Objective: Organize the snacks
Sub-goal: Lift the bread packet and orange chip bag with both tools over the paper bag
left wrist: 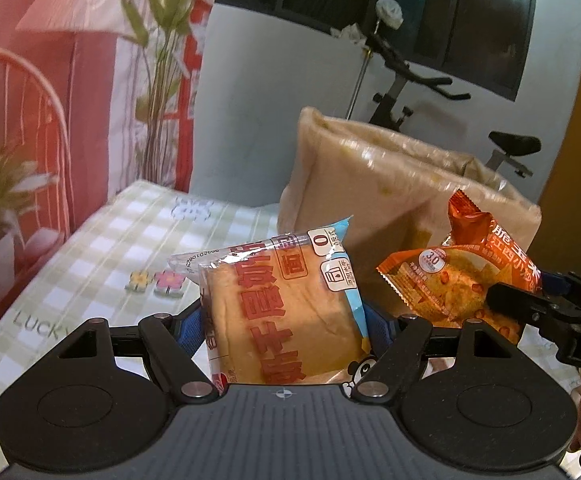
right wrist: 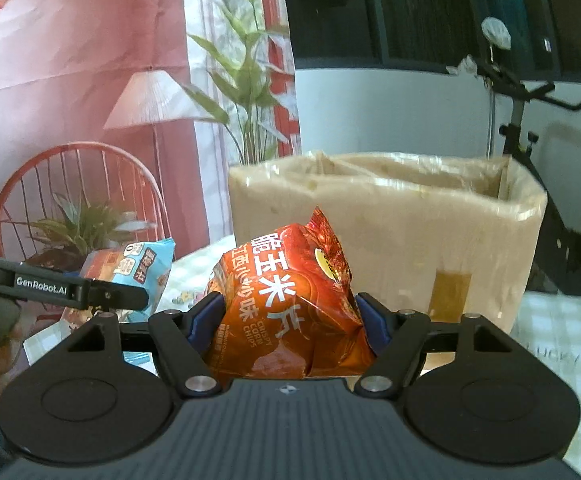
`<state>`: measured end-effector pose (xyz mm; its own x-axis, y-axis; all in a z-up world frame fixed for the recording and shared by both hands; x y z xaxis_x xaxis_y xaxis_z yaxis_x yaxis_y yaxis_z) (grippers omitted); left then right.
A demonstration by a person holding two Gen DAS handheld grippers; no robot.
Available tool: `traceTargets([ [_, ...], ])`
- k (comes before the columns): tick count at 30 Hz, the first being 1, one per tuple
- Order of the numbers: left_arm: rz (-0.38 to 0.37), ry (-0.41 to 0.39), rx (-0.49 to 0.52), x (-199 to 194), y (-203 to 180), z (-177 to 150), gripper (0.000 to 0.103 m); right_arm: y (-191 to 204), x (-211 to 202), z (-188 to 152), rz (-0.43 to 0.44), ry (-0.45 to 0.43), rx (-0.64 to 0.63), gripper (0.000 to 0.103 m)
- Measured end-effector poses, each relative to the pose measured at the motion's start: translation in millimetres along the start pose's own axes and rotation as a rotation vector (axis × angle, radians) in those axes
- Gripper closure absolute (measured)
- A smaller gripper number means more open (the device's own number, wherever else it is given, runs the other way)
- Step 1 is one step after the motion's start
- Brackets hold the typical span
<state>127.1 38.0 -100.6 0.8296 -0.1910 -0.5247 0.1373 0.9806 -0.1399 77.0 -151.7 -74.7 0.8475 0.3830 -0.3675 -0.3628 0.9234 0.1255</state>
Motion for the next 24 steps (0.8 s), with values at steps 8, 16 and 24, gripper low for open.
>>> traceTargets([
  [8,-0.025,-0.057,0.031,-5,-15,23,0.024,-4,-8,27,0.016,-0.071,-0.010,0.030],
  [16,-0.052,-0.090,0.039,-3,-23,43,0.024,-16,-10,51,0.004,-0.115,-0.002,0.029],
  [24,-0.075,-0.120,0.059,0,-32,63,0.024,-28,-11,69,-0.009,-0.143,-0.020,0.029],
])
Point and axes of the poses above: each gripper's, at about its wrist camera, not at the fingertips, and x roughly the way its jaws point, y to its left, z to its top, the point moved 4 cm from there along x, roughly the way its jaws point, and after that the axes turned 2 degrees about x, right-handed, at the moved point
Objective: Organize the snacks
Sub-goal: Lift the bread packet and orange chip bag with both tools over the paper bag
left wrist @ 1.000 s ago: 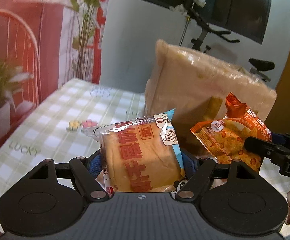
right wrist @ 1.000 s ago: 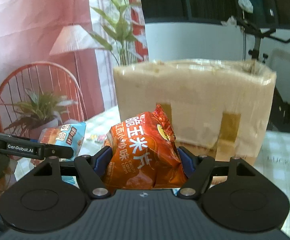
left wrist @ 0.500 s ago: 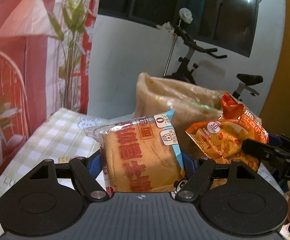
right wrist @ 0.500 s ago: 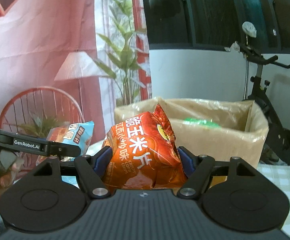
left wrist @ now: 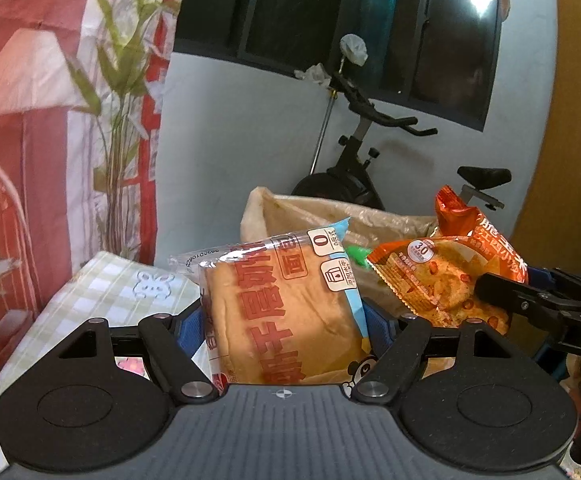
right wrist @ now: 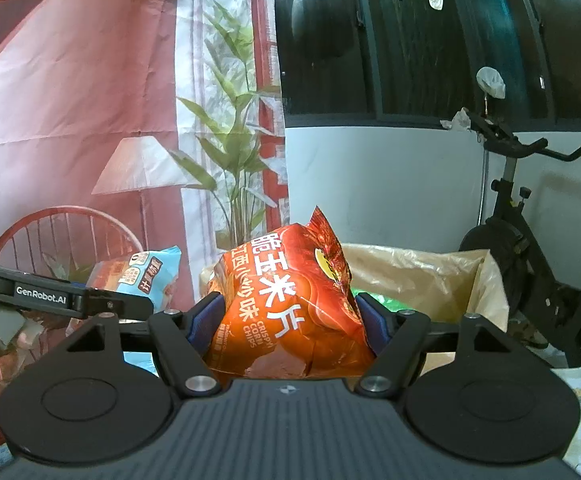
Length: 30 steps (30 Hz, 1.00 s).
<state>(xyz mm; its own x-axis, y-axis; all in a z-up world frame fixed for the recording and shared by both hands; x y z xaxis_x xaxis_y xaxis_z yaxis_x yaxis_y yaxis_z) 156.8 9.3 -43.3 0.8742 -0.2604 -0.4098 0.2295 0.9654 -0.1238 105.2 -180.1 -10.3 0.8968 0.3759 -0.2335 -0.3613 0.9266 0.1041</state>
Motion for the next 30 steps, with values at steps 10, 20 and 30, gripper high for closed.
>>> traceTargets([
  [10,-0.022,-0.026,0.012,27,-8,37,0.024,-38,11,27,-0.060,-0.043,0.008,0.029],
  [20,-0.028,-0.057,0.039,76,-28,76,0.024,-88,53,46,-0.149,-0.033,0.057,0.029],
  [30,-0.018,0.022,0.090,136,-43,78,0.024,-103,91,40,-0.296,0.085,-0.058,0.030],
])
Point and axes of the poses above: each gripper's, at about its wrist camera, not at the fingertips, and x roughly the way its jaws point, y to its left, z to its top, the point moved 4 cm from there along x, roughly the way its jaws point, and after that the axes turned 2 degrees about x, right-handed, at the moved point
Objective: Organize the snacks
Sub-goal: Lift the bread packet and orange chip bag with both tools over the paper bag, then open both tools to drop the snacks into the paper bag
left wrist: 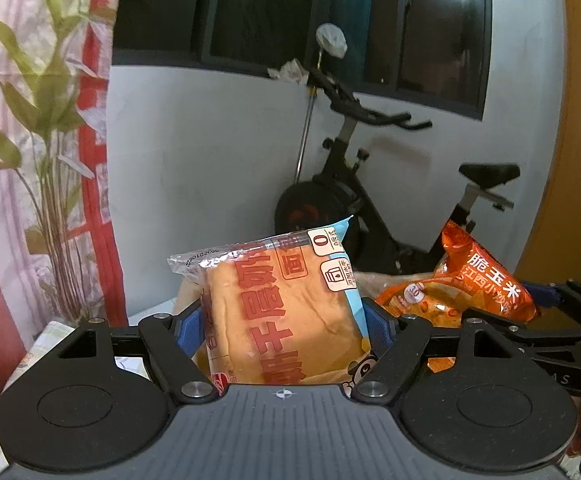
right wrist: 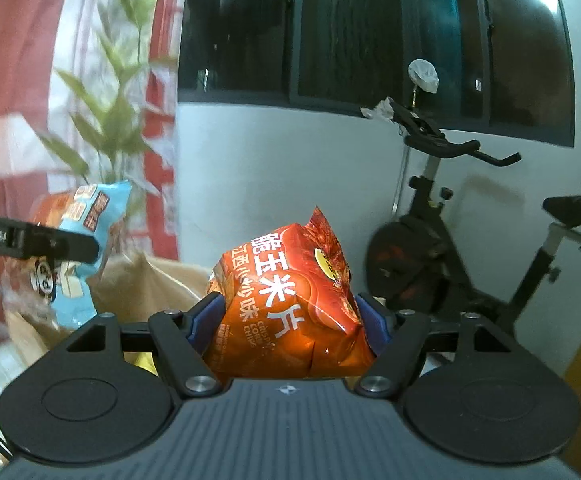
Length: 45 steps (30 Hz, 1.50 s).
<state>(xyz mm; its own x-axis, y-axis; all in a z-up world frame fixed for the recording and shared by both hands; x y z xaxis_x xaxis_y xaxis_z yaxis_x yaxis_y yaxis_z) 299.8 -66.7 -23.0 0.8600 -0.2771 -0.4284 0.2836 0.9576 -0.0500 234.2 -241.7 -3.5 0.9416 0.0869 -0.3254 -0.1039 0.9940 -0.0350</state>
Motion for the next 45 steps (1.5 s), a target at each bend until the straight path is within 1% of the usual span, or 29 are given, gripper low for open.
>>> traceTargets([
  [3,-0.009,0.026,0.006,11,-2,-5,0.024,-1,11,-9,-0.003,0.058,-0.017,0.030],
  [7,-0.009,0.059,0.008,21,-1,-12,0.024,6,25,-18,0.065,0.120,0.003,0.030],
  [11,-0.012,0.090,-0.001,29,2,-17,0.024,21,38,-17,0.142,0.179,0.021,0.030],
  [14,-0.006,0.109,0.005,34,4,-19,0.024,25,45,-15,0.140,0.194,0.012,0.029],
  [16,-0.016,0.119,-0.007,35,6,-20,0.023,22,48,-14,0.129,0.205,0.023,0.028],
  [19,-0.039,0.106,-0.042,31,10,-18,0.022,17,45,-12,0.093,0.198,0.045,0.020],
  [21,-0.040,0.097,-0.040,27,10,-16,0.022,13,40,-10,0.069,0.178,0.059,0.014],
  [22,-0.037,0.093,-0.034,25,8,-15,0.022,11,37,-10,0.063,0.171,0.065,0.013],
  [29,-0.042,0.063,0.005,3,0,-9,0.022,10,15,-1,0.052,0.143,0.046,0.013],
  [34,-0.028,0.045,0.038,-20,1,-9,0.022,13,-4,1,0.069,0.134,0.048,0.013],
  [41,-0.005,0.025,0.036,-60,20,-18,0.022,24,-34,-1,0.102,0.125,0.060,0.013],
  [45,0.014,0.024,0.031,-81,32,-30,0.022,31,-49,-4,0.123,0.115,0.067,0.013],
])
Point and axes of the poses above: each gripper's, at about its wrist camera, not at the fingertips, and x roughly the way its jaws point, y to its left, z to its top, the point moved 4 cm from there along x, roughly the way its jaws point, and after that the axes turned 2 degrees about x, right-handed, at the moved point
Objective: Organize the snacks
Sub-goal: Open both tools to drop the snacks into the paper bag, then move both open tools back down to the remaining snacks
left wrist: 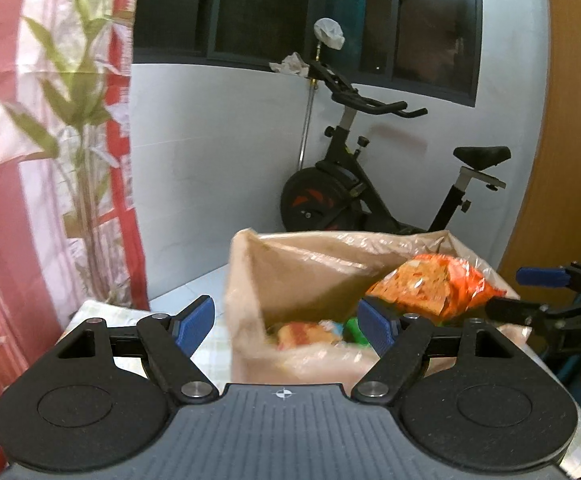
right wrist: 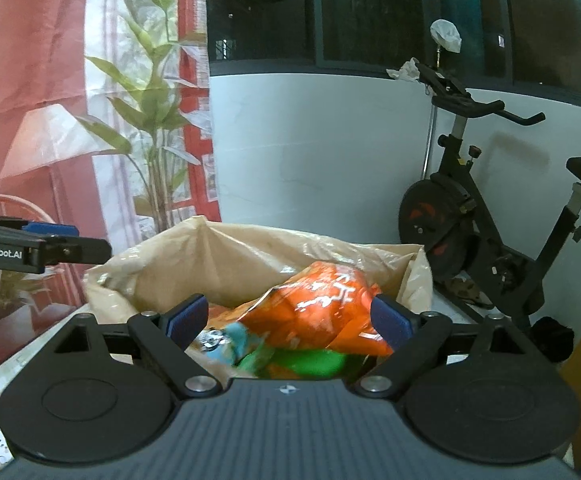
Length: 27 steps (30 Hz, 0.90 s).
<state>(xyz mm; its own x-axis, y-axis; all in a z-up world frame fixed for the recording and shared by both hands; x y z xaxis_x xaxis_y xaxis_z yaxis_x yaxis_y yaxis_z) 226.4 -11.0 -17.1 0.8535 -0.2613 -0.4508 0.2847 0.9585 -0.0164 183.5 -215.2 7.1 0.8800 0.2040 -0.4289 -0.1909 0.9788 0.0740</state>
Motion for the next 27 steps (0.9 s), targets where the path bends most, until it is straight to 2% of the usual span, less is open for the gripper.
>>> traceTargets([
  [4,0.031,0.004,-0.004,-20,14,-18,0.023,11,-12,-5,0.019,-0.018,0.001,0.013],
  [12,0.067,0.012,-0.073,-48,38,-55,0.023,29,-29,-24,0.045,-0.057,0.003,0.013],
  [18,0.104,0.008,-0.110,-57,45,-74,0.023,39,-37,-40,0.045,-0.077,0.013,0.011],
  [27,0.145,0.029,-0.148,-62,47,-105,0.023,50,-33,-71,0.041,-0.061,0.010,0.011],
])
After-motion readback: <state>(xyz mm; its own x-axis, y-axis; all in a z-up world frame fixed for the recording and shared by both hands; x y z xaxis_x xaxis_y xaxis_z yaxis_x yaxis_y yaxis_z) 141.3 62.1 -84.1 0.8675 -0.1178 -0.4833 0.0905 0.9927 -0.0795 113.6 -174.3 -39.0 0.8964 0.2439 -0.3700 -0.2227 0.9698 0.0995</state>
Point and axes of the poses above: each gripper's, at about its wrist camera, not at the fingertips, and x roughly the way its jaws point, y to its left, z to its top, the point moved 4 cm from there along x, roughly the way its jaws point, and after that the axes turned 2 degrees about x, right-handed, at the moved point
